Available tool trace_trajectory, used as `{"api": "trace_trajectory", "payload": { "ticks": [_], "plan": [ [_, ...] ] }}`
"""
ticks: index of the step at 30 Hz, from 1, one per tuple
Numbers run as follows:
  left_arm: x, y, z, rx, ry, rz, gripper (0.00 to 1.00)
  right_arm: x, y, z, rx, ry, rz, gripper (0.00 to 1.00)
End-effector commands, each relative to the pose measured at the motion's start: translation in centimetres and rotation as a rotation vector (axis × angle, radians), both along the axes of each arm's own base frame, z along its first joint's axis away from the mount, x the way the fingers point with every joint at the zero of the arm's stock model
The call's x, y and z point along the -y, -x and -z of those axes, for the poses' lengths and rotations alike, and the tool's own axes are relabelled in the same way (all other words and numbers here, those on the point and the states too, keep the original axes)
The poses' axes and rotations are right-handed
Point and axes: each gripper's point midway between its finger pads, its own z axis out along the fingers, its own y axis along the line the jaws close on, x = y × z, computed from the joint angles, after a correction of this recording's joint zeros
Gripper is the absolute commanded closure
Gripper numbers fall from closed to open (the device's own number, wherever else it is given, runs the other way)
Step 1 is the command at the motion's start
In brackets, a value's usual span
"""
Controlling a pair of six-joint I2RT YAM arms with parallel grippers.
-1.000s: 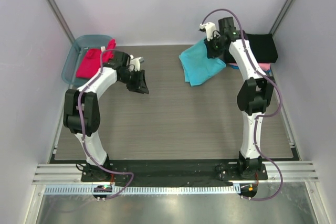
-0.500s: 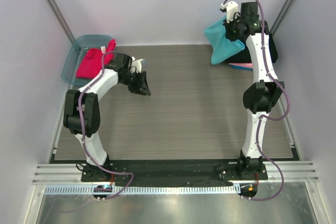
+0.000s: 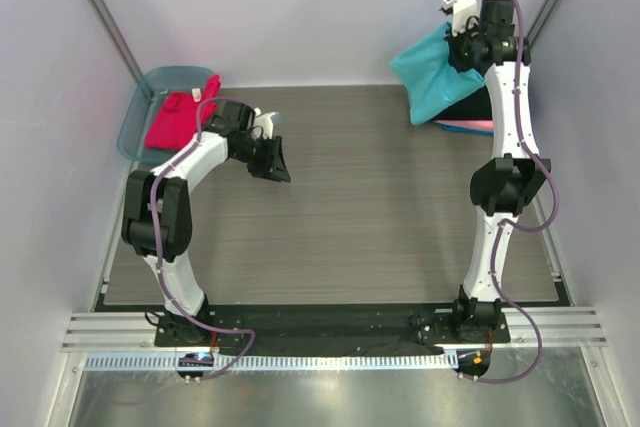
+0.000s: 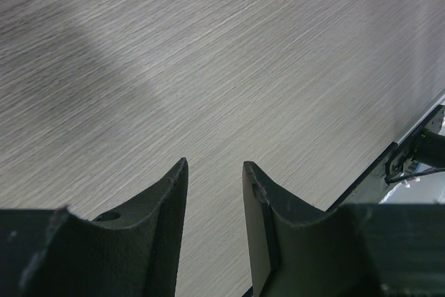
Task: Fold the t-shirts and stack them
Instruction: Neatly place the folded tshirt to the corner
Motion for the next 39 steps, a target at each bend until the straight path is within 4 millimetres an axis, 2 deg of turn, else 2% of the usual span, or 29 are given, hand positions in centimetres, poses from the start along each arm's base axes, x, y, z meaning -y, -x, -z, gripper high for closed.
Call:
{"api": "trace_trajectory", "payload": {
  "ticks": [1, 7, 13, 19, 20, 21, 23, 31, 39],
  "plan": [
    [0.6, -0.1, -2.0, 0.054, 0.039, 0.009, 0.61, 3.0, -1.2, -4.0, 0.137, 0.013, 0.064, 0.99],
    [1.0, 0.2, -1.7, 0.046, 0.039, 0.016, 0.61, 6.1, -2.7, -2.6, 0.146, 0.017, 0.125, 0.99],
    [1.1, 0.0, -1.6, 0.047, 0.030, 0.019, 0.61, 8.1, -4.5, -1.0, 0.162, 0.033, 0.171, 0.99],
    [1.5, 0.4, -1.3, 0.050, 0.018, 0.040, 0.61, 11.8, -6.2, 0.0, 0.209, 0.072, 0.308, 0.99],
    [1.6, 0.6, -1.3, 0.050, 0.015, 0.044, 0.61, 12.2, -6.6, 1.0, 0.199, 0.072, 0.312, 0.99],
    [1.7, 0.7, -1.1, 0.047, 0.014, 0.048, 0.61, 13.6, -6.4, 1.0, 0.202, 0.100, 0.370, 0.99],
    [1.9, 0.8, -1.2, 0.049, 0.013, 0.057, 0.61, 14.5, -6.7, 1.7, 0.202, 0.108, 0.397, 0.99],
    [2.6, 0.8, -0.9, 0.053, 0.001, 0.080, 0.61, 18.0, -6.6, 1.6, 0.234, 0.145, 0.489, 0.99],
    [3.4, 0.7, -0.8, 0.052, -0.001, 0.100, 0.60, 19.1, -6.8, 3.7, 0.202, 0.166, 0.514, 0.99]
  ]
}}
